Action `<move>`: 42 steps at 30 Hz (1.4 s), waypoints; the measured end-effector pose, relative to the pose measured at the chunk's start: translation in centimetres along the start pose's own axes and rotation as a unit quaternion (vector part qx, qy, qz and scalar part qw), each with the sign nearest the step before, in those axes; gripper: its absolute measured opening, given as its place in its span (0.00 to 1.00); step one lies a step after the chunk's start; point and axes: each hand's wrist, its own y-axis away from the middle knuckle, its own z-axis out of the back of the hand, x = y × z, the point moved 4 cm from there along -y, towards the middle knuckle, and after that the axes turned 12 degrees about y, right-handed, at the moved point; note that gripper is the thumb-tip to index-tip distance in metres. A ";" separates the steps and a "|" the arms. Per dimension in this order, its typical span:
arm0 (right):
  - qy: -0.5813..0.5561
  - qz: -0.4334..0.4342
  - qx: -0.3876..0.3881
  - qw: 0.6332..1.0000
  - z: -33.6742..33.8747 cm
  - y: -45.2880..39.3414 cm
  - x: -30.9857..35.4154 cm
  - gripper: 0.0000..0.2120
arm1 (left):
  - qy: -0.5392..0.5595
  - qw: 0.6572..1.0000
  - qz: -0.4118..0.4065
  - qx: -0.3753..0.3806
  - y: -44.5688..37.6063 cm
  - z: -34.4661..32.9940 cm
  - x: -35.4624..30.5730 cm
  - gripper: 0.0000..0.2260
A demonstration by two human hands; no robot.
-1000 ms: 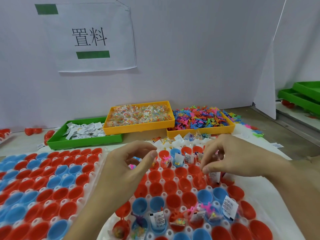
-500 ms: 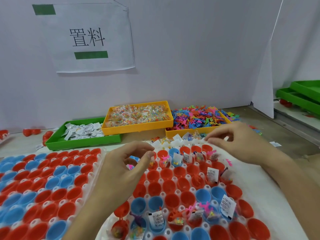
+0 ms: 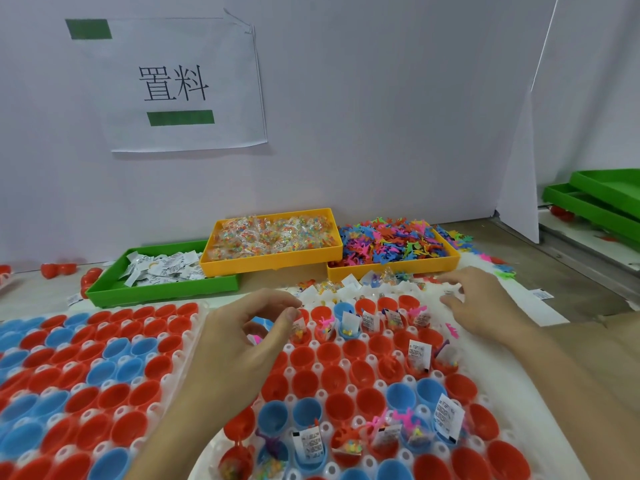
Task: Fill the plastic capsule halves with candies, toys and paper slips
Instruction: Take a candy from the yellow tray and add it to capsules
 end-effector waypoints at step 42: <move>-0.386 0.197 0.032 0.901 4.5 4.9 8.0 0.08 | 0.037 0.999 0.021 0.021 0.3 -1.0 -0.9 0.09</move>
